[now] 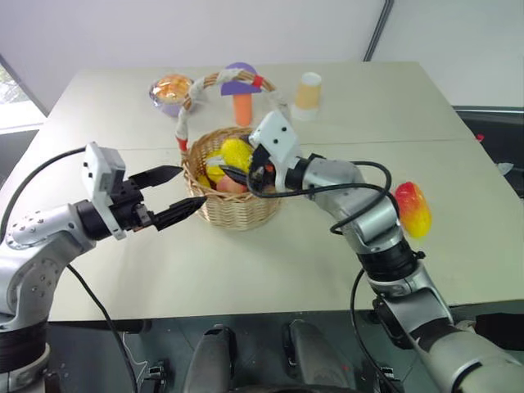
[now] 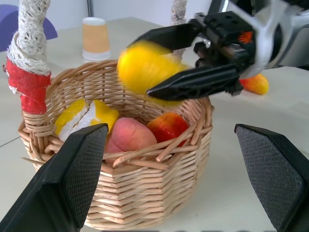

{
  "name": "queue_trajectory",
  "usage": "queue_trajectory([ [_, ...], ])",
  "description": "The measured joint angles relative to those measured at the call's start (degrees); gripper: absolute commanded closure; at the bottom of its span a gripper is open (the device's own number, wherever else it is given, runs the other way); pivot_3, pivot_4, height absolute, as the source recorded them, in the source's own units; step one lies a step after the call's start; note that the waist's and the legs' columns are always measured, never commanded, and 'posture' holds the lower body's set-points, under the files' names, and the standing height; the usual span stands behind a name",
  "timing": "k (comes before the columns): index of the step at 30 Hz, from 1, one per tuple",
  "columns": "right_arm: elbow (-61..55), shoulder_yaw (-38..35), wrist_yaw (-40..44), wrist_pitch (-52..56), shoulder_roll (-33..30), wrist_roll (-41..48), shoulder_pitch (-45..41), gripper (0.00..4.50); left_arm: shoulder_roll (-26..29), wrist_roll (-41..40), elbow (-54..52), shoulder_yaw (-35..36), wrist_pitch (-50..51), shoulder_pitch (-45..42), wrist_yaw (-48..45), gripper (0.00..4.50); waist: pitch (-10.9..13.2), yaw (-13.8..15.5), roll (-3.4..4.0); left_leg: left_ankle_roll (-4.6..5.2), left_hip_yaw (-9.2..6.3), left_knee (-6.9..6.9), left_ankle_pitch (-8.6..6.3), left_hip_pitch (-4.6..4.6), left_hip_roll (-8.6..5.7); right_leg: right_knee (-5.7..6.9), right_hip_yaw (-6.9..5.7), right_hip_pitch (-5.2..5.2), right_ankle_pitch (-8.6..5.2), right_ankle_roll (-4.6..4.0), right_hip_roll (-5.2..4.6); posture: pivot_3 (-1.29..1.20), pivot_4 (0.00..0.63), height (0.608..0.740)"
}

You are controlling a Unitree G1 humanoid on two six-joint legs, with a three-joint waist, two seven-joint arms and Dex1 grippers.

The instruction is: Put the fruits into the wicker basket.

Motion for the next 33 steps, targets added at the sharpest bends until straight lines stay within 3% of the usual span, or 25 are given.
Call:
queue_trajectory([
  [5, -11.1, -5.3, 5.4, -0.4, -4.6, 5.6, 4.8, 0.04, -1.2, -2.0, -1.9, -1.3, 0.3, -0.3, 1.9, 0.00, 0.0, 0.7, 0.00, 0.02, -0.08, 0.00, -0.01, -0.07, 0.01, -0.01, -0.09, -0.03, 0.00, 0.00, 0.02, 0.00, 0.150, 0.740],
  [10, -20.8, -17.7, 11.8, 4.5, -18.7, 13.5, 16.9, 0.04, -4.1, -2.6, -2.7, -6.5, 0.4, -3.5, 3.3, 0.00, 0.0, 1.4, -0.04, 0.04, -0.10, 0.04, -0.02, -0.07, -0.05, -0.23, -0.12, 0.17, 0.01, 0.02, -0.01, 0.00, 0.150, 0.740],
  [14, -17.2, -29.7, 6.1, 10.1, -27.9, 9.1, 29.6, 0.04, -8.0, 0.5, -3.2, -16.9, -0.2, -9.5, 3.2, 0.00, -0.1, 1.4, -0.07, 0.04, 0.05, 0.07, -0.02, -0.07, -0.19, -0.28, -0.10, 0.28, 0.01, 0.03, 0.10, 0.00, 0.150, 0.740],
  [17, -12.2, -37.1, -0.4, 12.7, -28.7, 4.9, 35.4, 0.04, -10.0, 4.6, -2.4, -24.6, -1.3, -13.3, 2.1, 0.00, -0.1, 0.9, -0.02, 0.04, 0.15, 0.05, -0.02, 0.00, -0.12, -0.25, 0.02, 0.21, 0.02, 0.04, 0.26, 0.00, 0.150, 0.740],
  [23, -11.2, -37.9, -5.3, 13.0, -25.3, 3.0, 38.5, 0.04, -14.2, 9.3, -1.2, -33.2, -4.0, -17.8, -0.9, 0.00, -0.1, -0.5, 0.06, 0.05, 0.11, -0.01, -0.02, 0.28, 0.01, 0.01, 0.16, 0.24, -0.01, 0.02, 0.55, 0.00, 0.150, 0.740],
  [31, -5.9, -36.7, -8.6, 13.8, -21.0, 3.0, 36.2, 0.04, -14.6, 12.0, 0.3, -33.8, -4.3, -18.0, -2.2, 0.00, -0.1, -0.3, 0.06, 0.05, 0.14, -0.01, -0.02, 0.32, -0.02, -0.01, 0.28, 0.31, -0.02, 0.04, 0.50, 0.00, 0.150, 0.740],
  [33, -4.8, -36.7, -8.8, 13.6, -20.7, 3.1, 35.6, 0.56, -14.1, 12.2, 0.3, -33.7, -4.3, -17.9, -2.4, 0.00, -0.1, -0.2, 0.07, 0.05, 0.14, -0.01, -0.02, 0.32, -0.03, -0.01, 0.29, 0.31, -0.02, 0.04, 0.48, 0.00, 0.150, 0.740],
])
